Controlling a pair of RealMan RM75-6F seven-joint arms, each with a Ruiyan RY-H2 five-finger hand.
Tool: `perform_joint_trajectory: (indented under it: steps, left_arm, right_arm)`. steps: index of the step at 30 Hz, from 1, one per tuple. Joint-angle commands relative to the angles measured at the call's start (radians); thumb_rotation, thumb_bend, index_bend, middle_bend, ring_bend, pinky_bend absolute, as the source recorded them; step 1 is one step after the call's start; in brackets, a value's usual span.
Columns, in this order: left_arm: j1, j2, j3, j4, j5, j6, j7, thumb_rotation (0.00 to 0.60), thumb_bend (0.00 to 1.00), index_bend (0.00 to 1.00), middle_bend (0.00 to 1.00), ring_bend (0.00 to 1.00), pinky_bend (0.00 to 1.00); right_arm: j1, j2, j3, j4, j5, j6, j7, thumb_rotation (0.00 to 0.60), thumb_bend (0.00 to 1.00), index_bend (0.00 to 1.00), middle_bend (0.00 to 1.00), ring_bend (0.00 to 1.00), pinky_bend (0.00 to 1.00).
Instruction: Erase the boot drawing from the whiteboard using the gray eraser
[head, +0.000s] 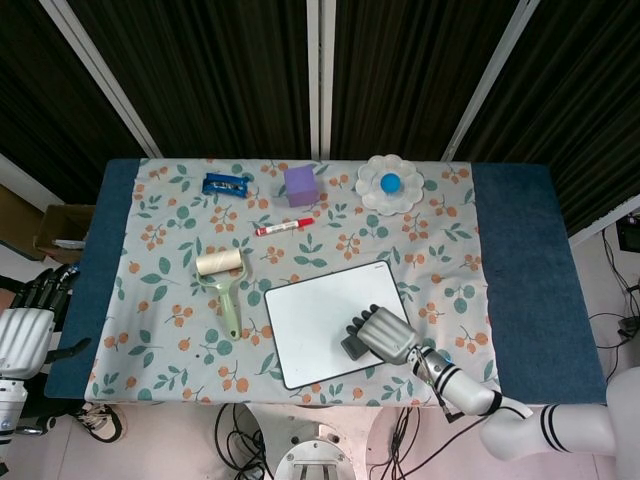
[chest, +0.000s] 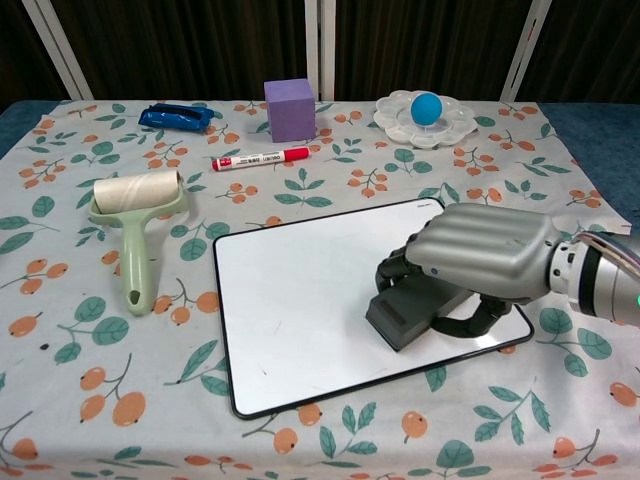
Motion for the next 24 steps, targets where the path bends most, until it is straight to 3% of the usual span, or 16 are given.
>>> perform_joint_trajectory:
  steps: [1, 11, 24]
  left_arm:
    - [0.001, 0.000, 0.001, 0.000, 0.000, 0.000, -0.001, 0.564, 0.03, 0.10, 0.05, 0.04, 0.16]
    - [-0.001, 0.006, 0.001, 0.000, -0.001, -0.001, -0.005, 0.563, 0.03, 0.10, 0.05, 0.04, 0.16]
    - [-0.005, 0.019, -0.005, -0.002, -0.009, -0.007, -0.008, 0.564, 0.03, 0.10, 0.05, 0.04, 0.16]
  right_arm:
    - [-0.016, 0.007, -0.009, 0.005, -0.027, 0.017, 0.014, 0.600, 0.38, 0.80, 0.73, 0.62, 0.68]
    - [-0.014, -0.050, 0.049, 0.086, -0.052, 0.014, 0.079, 0.600, 0.38, 0.80, 0.73, 0.62, 0.68]
    - [0.093, -0.220, 0.177, 0.190, 0.108, -0.096, -0.070, 0.600, 0.38, 0.80, 0.73, 0.62, 0.68]
